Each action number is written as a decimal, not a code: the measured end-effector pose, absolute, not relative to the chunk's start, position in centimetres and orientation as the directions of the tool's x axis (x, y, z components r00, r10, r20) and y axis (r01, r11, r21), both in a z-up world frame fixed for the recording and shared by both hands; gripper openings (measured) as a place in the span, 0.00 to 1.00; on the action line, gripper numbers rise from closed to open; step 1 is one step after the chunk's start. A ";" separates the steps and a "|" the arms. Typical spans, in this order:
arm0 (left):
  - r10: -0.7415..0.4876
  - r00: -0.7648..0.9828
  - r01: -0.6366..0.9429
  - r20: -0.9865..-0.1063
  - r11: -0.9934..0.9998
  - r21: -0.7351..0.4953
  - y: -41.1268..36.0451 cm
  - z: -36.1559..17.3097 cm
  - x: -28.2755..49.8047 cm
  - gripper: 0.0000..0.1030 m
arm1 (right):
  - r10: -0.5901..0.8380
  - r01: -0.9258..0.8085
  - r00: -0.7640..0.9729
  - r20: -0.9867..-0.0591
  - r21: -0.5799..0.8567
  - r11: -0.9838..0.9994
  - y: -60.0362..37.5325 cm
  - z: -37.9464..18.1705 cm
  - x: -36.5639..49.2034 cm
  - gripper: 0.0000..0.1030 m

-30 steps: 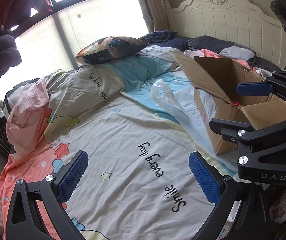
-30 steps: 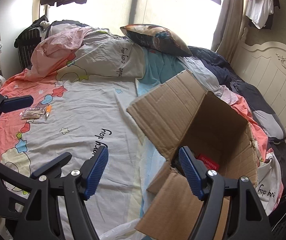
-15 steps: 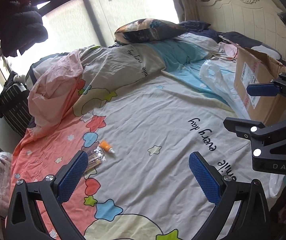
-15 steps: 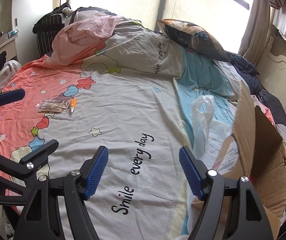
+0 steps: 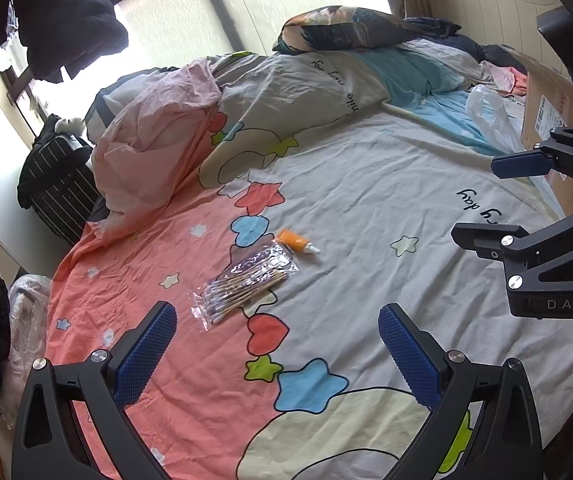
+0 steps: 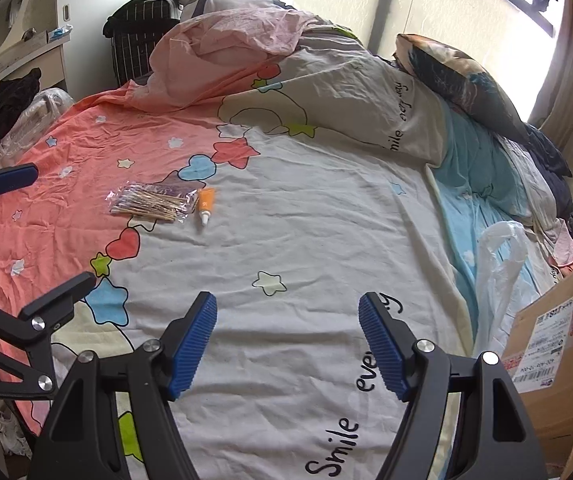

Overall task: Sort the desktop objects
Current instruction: 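Withdraw both tools from the cardboard box back over the bed, then move the right tool to the orange tube while the left tool approaches the cotton swab bag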

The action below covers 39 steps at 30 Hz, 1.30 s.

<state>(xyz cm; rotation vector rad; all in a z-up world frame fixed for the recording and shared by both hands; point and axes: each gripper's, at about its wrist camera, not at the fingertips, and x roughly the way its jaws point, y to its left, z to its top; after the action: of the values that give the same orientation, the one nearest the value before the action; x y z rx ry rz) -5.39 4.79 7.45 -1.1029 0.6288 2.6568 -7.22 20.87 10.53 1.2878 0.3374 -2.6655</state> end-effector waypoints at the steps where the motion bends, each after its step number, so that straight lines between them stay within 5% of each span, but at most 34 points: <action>1: 0.015 -0.700 -0.329 -0.714 -0.894 0.304 4.1 7.3 -5.6 1.00 | -0.050 0.249 -0.613 -0.788 -0.133 -0.959 20.3 10.3 -7.5 0.68; 13: 0.044 -0.632 -0.331 -0.774 -0.918 0.218 -1.3 4.3 -9.1 1.00 | -0.063 0.294 -0.599 -0.798 -0.147 -0.944 15.8 8.2 -10.8 0.68; 39: 0.044 -0.562 -0.468 -0.826 -0.840 0.274 -0.6 -2.1 -16.0 1.00 | -0.121 0.394 -0.570 -0.813 -0.140 -0.909 13.0 3.4 -17.9 0.68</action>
<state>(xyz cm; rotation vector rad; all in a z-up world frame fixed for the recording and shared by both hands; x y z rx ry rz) -16.02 -0.56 -2.06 -1.2730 0.6874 2.4437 -17.93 12.96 3.40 1.2653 0.4452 -2.5093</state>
